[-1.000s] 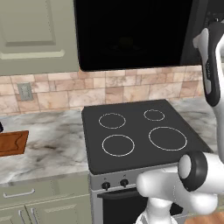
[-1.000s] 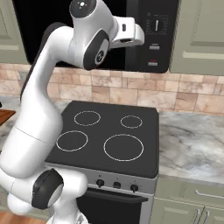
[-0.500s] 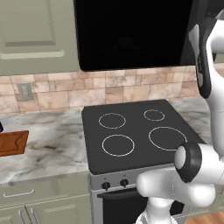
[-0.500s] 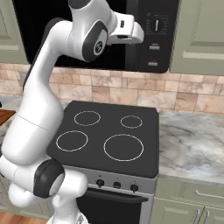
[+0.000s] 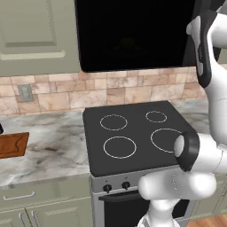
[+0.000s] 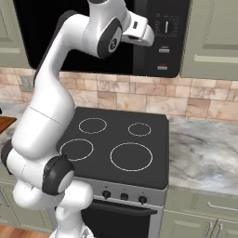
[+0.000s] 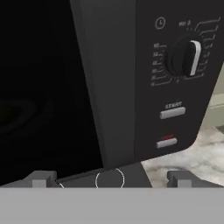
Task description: Retrieve the reheated potato from the microwave, then place the potato, cheese, and condiment on the cutting board.
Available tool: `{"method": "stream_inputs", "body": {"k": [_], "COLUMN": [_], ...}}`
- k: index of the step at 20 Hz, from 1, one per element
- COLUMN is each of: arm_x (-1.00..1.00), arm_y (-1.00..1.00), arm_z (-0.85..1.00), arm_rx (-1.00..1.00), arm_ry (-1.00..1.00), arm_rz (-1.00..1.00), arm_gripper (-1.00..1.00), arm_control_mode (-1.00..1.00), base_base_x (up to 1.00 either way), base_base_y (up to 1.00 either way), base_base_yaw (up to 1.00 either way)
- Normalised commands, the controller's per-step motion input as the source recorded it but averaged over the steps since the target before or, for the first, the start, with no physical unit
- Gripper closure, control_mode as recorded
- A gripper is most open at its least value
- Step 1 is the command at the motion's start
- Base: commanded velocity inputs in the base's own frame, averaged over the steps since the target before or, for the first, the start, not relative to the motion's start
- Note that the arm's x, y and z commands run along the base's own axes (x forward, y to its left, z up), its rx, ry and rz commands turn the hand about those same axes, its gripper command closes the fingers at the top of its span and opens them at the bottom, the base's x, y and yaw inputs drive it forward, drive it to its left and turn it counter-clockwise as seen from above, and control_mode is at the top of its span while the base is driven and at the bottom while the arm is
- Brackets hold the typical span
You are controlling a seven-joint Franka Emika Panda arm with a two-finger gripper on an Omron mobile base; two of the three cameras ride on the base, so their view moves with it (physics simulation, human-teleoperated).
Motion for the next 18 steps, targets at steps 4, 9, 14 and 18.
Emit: {"method": "stream_inputs", "body": {"k": [4, 9, 14, 18], "arm_x": [0.42, 0.43, 0.35, 0.32], "arm_y": [-0.07, -0.13, -0.16, -0.08], "arm_z": [0.01, 0.00, -0.06, -0.13], "arm_rx": [0.02, 0.00, 0.00, 0.03], "arm_ry": [0.00, 0.00, 0.00, 0.00], "arm_rz": [0.00, 0.01, 0.04, 0.05], "arm_gripper": [-1.00, -1.00, -1.00, -1.00], "arm_control_mode": [-1.00, -1.00, -1.00, -1.00], "base_base_x": [0.00, 0.00, 0.00, 0.00], "base_base_y": [0.00, 0.00, 0.00, 0.00], "base_base_yaw": [0.00, 0.00, 0.00, 0.00]}}
